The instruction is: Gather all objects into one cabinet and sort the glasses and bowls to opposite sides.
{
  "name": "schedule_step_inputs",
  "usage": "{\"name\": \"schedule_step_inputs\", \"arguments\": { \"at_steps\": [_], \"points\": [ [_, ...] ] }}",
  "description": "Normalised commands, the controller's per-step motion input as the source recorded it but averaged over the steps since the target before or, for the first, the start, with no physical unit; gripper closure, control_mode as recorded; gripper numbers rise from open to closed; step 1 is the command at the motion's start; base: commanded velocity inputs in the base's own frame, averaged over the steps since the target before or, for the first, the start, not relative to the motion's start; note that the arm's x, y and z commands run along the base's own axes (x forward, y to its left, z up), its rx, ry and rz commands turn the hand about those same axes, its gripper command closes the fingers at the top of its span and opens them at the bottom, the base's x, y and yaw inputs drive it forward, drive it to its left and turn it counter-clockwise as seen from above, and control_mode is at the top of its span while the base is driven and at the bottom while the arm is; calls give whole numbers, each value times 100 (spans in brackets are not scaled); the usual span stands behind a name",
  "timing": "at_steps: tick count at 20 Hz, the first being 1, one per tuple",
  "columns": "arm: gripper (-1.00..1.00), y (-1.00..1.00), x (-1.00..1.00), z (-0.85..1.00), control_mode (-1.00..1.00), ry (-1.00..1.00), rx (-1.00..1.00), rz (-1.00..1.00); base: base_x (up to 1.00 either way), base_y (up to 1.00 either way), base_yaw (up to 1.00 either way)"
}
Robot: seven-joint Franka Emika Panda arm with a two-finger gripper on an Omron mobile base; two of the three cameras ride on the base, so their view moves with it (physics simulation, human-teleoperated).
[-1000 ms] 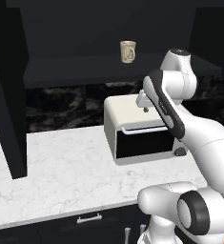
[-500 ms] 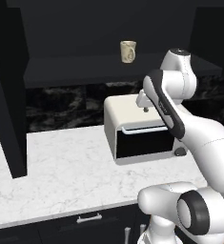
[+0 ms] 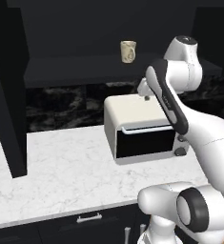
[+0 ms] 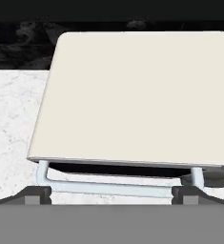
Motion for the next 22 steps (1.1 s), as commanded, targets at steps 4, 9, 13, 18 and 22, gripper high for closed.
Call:
{"name": "schedule_step_inputs", "arguments": {
  "at_steps": [4, 9, 13, 18, 22],
  "points": [
    [-100, 0, 17, 91, -100, -11, 0, 0, 0, 0, 0],
    [-100, 0, 22, 58, -100, -8, 0, 0, 0, 0, 0],
    [-100, 2, 26, 21, -100, -10, 0, 0, 0, 0, 0],
    [-100, 9, 33, 15, -100, -18, 2, 0, 0, 0, 0],
    [-100, 6, 33, 17, -100, -25, 4, 0, 0, 0, 0]
  ]
}}
